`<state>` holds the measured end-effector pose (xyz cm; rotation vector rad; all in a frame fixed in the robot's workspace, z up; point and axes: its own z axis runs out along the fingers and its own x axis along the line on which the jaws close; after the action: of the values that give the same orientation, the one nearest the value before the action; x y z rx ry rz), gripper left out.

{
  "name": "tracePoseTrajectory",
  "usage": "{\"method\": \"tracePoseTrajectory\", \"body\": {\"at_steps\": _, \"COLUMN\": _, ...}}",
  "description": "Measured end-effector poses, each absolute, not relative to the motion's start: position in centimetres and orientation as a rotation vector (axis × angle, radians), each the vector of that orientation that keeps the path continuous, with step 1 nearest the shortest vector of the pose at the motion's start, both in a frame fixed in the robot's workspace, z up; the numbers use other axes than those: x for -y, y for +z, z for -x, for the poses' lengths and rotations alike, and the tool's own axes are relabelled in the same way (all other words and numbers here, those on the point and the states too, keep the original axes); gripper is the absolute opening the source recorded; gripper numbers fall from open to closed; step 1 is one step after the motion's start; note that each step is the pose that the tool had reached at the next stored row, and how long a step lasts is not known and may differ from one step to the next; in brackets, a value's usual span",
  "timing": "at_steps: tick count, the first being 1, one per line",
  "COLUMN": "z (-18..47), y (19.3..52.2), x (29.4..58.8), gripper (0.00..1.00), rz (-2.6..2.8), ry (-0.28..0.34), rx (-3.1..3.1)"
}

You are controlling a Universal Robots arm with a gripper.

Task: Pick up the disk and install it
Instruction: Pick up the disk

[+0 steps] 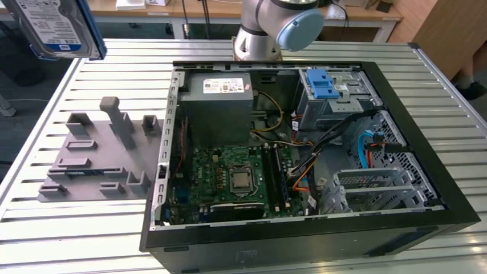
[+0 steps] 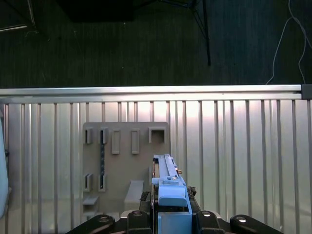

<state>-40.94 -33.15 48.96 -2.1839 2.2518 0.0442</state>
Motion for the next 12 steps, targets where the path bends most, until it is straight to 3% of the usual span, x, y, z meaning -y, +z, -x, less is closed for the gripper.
{"method": "tracePoseTrajectory", "body": {"at_steps": 12, "z": 40.22, "y": 48.96, "x": 33.15, "gripper": 0.36, "rz": 2.184, "ry": 0.044, "rx": -2.252}}
